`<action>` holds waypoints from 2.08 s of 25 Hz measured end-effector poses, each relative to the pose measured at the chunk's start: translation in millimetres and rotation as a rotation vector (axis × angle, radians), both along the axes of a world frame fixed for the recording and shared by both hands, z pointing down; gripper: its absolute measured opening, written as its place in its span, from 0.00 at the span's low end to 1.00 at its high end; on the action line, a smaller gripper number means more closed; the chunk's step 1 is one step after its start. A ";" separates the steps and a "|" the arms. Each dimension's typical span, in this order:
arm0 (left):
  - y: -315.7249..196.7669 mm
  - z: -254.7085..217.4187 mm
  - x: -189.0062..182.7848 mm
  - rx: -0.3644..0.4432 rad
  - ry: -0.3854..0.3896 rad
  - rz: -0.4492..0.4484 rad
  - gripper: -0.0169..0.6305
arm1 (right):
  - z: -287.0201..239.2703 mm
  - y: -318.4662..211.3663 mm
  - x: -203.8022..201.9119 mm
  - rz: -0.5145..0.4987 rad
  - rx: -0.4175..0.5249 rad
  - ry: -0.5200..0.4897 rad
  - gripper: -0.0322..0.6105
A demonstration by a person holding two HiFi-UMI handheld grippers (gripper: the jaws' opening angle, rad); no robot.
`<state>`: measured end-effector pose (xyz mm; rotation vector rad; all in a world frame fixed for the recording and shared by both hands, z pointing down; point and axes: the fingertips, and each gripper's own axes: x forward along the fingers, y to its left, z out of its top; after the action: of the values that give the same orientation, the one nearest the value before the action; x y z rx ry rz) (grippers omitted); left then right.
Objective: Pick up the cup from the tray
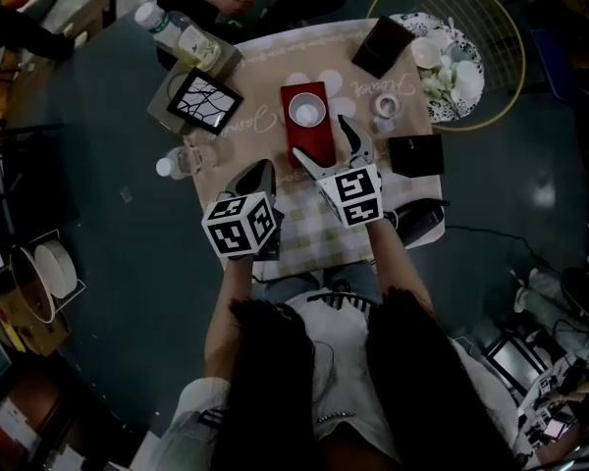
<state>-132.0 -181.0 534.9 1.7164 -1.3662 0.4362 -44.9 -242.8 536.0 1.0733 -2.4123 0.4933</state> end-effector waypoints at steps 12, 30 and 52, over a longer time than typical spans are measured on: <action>-12.3 26.2 -15.4 -0.057 -0.033 -0.070 0.04 | 47.7 -28.3 -14.6 -0.009 -0.017 0.032 0.70; -3.4 37.7 -15.3 -0.126 -0.078 -0.043 0.04 | 57.7 -46.4 -22.6 -0.067 0.002 0.138 0.60; 10.5 21.6 11.8 -0.061 -0.102 0.062 0.04 | 29.2 -5.1 25.3 0.021 0.011 0.163 0.59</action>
<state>-120.2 -170.5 556.5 1.7097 -1.3608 0.6014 -19.6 -248.0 565.2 1.1009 -2.2666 0.3841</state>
